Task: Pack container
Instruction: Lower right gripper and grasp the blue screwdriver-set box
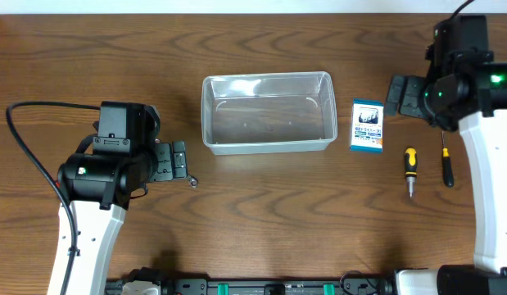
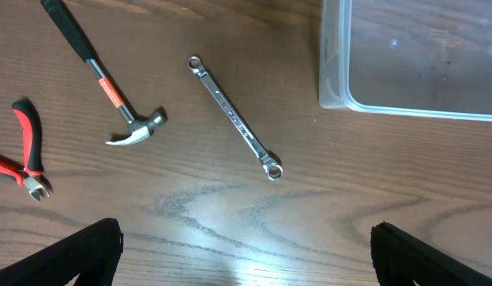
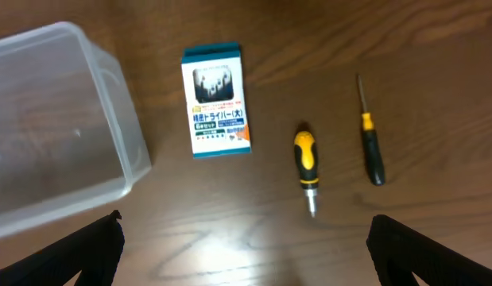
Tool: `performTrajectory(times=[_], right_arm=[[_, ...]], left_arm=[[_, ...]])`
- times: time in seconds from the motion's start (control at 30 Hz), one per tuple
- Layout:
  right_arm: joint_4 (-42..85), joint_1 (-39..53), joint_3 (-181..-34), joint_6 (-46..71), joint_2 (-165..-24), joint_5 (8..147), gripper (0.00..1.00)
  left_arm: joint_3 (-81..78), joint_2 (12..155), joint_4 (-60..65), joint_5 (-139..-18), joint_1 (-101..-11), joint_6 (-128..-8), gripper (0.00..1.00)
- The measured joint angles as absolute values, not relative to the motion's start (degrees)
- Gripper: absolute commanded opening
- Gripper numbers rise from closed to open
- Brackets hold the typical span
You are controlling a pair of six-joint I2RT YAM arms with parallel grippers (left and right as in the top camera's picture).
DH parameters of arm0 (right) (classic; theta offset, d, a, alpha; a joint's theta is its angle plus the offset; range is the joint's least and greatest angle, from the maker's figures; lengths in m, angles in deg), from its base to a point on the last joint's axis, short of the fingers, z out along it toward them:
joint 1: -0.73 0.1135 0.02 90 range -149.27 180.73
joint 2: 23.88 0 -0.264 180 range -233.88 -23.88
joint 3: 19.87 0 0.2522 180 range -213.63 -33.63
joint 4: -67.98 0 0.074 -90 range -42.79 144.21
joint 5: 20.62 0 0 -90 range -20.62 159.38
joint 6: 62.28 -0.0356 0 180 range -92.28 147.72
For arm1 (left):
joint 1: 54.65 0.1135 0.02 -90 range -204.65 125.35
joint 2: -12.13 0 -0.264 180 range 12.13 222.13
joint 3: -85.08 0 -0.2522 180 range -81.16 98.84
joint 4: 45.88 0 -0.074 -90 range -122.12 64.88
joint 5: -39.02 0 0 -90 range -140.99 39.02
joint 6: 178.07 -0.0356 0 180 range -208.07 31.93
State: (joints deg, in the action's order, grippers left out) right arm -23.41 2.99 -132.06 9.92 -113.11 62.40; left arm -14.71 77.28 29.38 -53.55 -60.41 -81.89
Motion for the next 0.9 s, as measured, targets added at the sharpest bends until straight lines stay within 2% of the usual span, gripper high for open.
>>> performTrajectory(times=[0.23, 0.9], right_arm=[[-8.72, 2.99, -121.09, 8.63, -120.12, 62.92, 0.99], [1.77, 2.99, -120.15, 11.40, -137.87, 66.13, 0.99]], left_arm=[[-14.69, 77.28, 29.40, -53.55, -60.41, -81.89, 0.98], [-14.69, 77.30, 30.27, -53.57, -60.41, -81.89, 0.98]])
